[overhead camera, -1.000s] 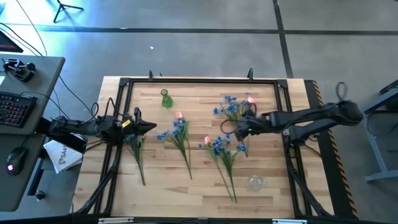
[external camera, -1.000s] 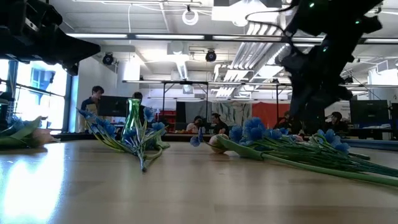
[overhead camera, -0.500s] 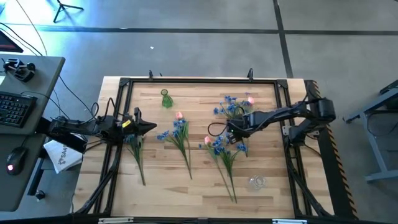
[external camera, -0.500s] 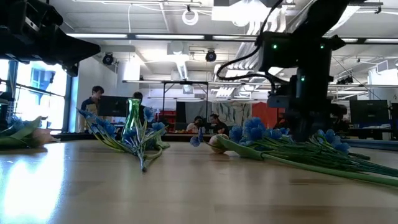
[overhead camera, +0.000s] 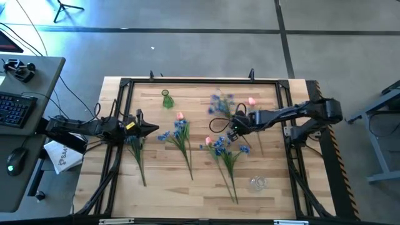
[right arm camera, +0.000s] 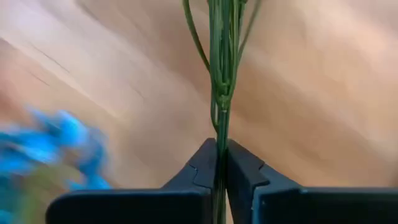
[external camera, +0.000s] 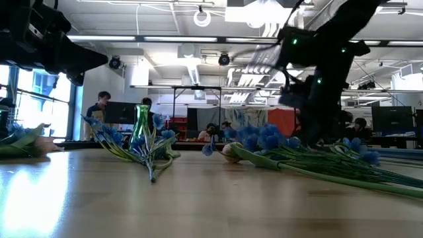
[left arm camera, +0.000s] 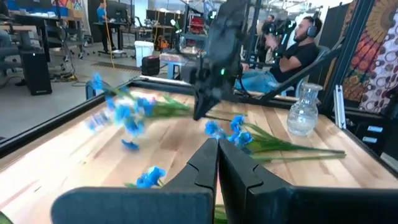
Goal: Sort flowers into vase by color
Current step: Put the top blue flowers into the green vase, then put the bottom pink flower into the transparent vase
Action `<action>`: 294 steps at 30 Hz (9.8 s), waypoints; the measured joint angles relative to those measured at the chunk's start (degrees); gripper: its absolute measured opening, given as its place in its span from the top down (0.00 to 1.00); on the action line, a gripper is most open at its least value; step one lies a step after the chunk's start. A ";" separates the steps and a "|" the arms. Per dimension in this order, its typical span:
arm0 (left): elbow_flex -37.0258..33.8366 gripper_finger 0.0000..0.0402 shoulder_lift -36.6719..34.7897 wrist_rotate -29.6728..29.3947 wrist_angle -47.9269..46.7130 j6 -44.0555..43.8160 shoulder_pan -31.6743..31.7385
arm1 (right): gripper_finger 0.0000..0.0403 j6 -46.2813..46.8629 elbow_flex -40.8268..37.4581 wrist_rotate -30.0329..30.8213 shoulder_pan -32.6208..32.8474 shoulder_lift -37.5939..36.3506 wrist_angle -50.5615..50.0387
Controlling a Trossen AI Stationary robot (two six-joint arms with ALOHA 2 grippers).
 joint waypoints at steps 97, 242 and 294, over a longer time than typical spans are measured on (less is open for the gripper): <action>37.31 1.00 41.91 -23.91 -0.76 16.65 1.92 | 0.51 -32.68 8.83 23.91 19.03 8.43 42.28; 34.53 0.47 59.19 -24.13 -9.31 -1.90 -22.18 | 0.90 21.88 34.94 0.88 26.87 30.89 -14.42; 34.53 0.47 59.73 -24.12 0.55 4.77 -22.05 | 1.00 -50.87 -1.67 25.26 59.27 -21.26 55.70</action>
